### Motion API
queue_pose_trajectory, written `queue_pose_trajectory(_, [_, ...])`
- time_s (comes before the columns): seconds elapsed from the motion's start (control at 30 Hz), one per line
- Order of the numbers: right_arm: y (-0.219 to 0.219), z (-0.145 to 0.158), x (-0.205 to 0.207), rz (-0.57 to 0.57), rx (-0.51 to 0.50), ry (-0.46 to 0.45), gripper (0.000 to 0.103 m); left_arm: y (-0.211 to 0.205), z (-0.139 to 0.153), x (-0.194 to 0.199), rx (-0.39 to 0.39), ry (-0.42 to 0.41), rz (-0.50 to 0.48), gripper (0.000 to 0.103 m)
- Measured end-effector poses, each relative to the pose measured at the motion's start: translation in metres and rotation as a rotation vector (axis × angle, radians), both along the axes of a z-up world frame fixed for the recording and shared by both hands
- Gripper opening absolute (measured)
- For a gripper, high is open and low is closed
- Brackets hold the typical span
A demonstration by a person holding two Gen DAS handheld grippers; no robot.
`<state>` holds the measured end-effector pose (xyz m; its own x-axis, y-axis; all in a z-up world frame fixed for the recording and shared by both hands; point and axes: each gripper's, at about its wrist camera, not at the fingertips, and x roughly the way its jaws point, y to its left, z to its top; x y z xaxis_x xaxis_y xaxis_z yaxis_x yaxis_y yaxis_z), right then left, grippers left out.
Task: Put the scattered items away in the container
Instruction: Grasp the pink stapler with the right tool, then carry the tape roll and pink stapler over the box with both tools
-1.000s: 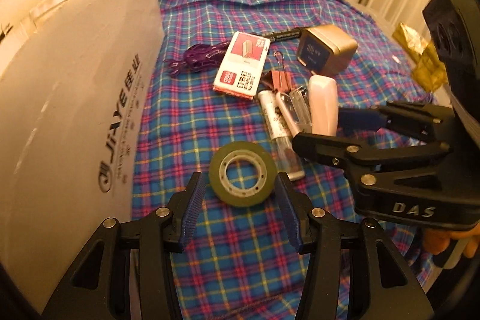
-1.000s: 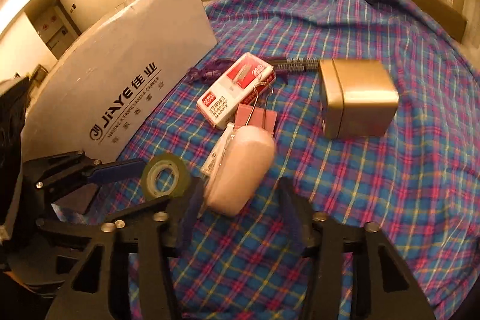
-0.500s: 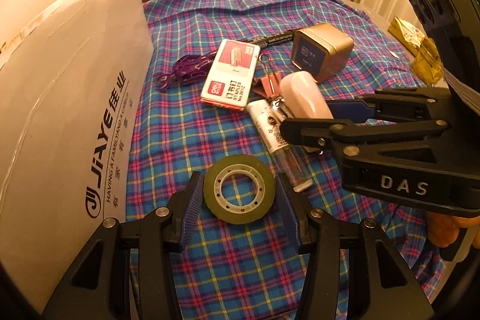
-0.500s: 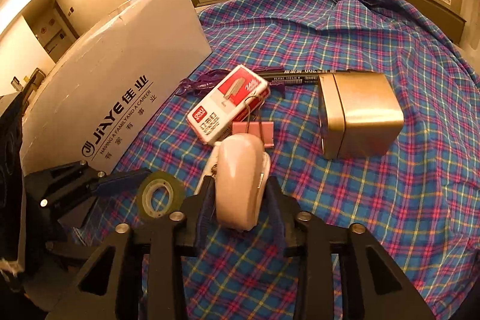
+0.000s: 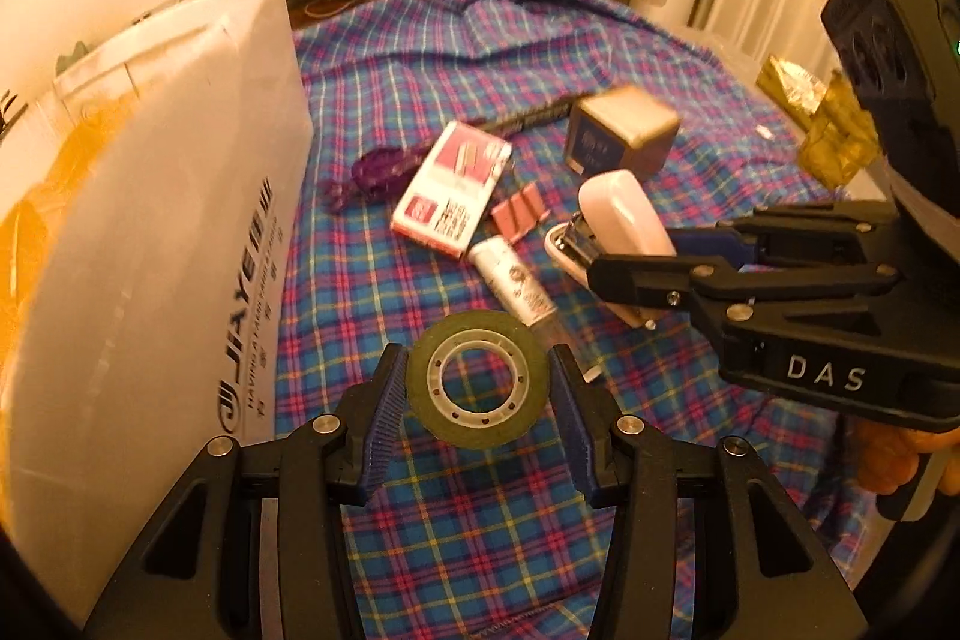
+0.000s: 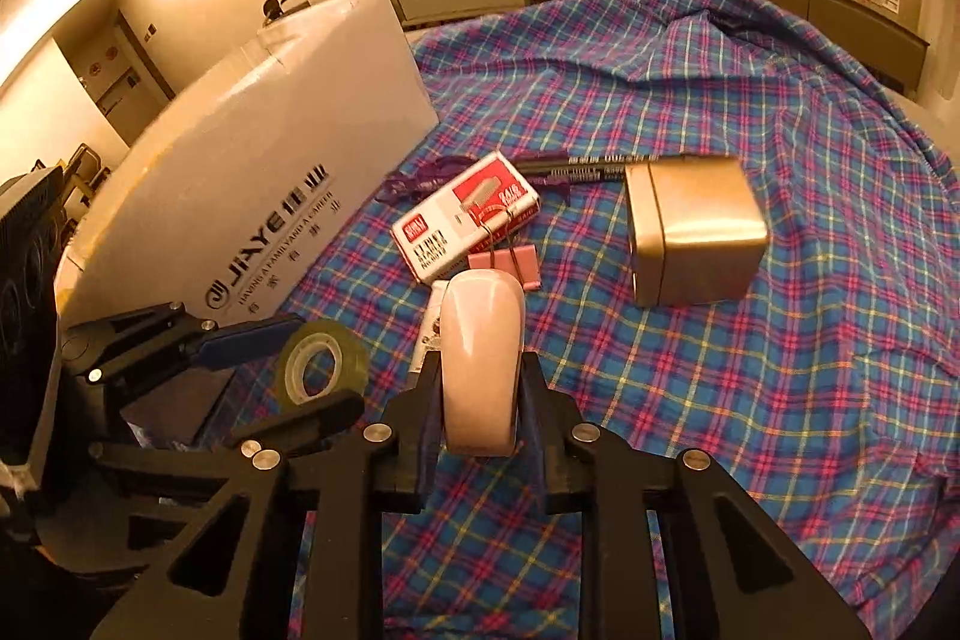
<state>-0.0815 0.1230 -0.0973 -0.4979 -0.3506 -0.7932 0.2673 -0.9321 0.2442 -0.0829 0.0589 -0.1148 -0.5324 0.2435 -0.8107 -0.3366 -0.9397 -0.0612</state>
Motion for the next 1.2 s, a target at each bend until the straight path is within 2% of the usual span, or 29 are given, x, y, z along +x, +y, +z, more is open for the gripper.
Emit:
queue_pose_trajectory(0.2, [0.000, 0.015, 0.007, -0.003, -0.022, 0.030, 0.025, 0.000, 0.020, 0.006, 0.014, 0.051, -0.006, 0.049])
queue_pose_trajectory(0.8, [-0.007, 0.051, 0.033, -0.037, -0.071, 0.108, 0.025, -0.012, 0.071, 0.022, 0.120, 0.151, -0.013, 0.049])
queue_pose_trajectory(1.2, [-0.024, 0.082, 0.063, -0.066, -0.090, 0.155, 0.025, -0.052, 0.091, 0.023, 0.250, 0.146, 0.043, 0.049])
